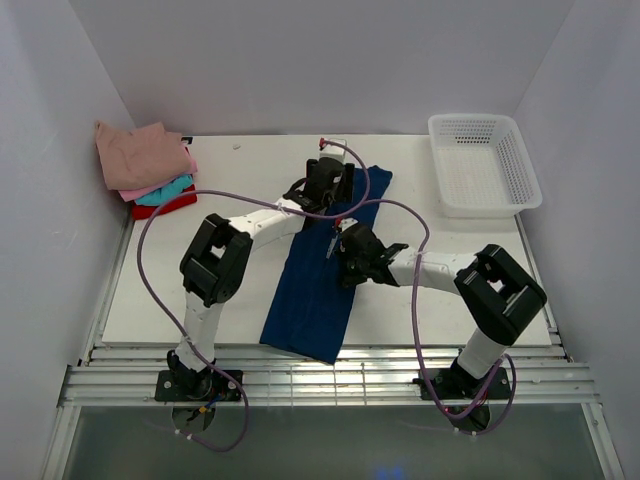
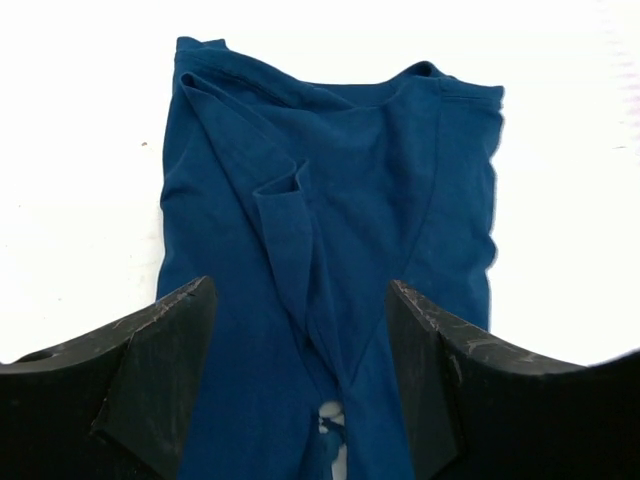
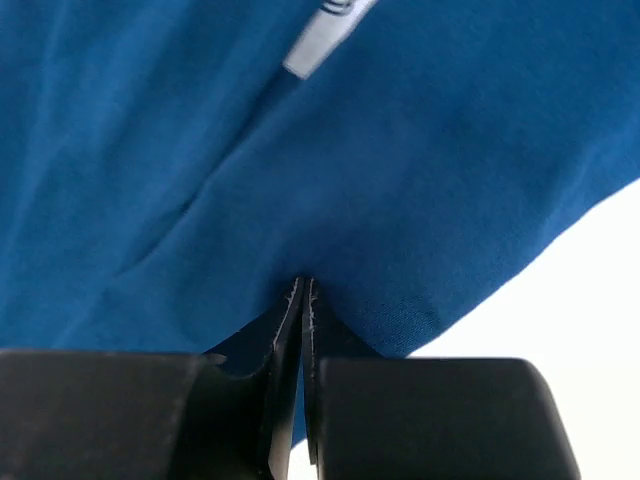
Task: Fold and stack the t-shirts
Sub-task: Fold the tshirt
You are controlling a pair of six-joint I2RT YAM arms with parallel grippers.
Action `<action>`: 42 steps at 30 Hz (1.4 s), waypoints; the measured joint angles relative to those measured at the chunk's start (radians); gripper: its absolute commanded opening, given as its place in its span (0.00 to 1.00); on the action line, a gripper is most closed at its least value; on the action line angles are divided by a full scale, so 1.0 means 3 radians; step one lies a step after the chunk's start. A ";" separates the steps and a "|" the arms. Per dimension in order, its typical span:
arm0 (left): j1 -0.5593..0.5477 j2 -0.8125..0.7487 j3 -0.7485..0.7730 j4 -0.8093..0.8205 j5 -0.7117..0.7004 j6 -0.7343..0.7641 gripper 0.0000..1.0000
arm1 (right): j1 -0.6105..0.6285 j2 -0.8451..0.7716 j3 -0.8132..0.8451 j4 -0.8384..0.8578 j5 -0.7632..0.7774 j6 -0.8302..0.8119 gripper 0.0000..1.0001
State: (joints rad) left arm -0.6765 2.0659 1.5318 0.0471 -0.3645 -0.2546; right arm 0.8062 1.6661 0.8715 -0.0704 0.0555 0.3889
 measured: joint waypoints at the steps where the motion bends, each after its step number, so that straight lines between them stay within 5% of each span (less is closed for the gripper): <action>1: 0.0015 0.0060 0.0051 -0.0005 0.0001 0.0018 0.78 | 0.0015 0.0011 0.0005 0.0023 0.0009 0.0018 0.08; 11: 0.0169 0.0660 0.0476 -0.0108 -0.0005 0.0109 0.70 | 0.0085 0.0031 0.0004 0.0084 0.0123 0.0189 0.08; 20: 0.0281 0.0696 0.0509 -0.0154 -0.0062 0.0106 0.57 | 0.0092 -0.0039 -0.0062 0.0058 0.0193 0.0273 0.08; 42: 0.0390 0.0416 0.0089 0.0151 0.0343 -0.0310 0.61 | 0.0094 -0.0092 -0.0100 -0.0004 0.0231 0.0329 0.08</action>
State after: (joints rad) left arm -0.5594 2.1906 1.5585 0.0925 -0.2615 -0.3477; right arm 0.8345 1.6386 0.8413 -0.0715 0.1249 0.4877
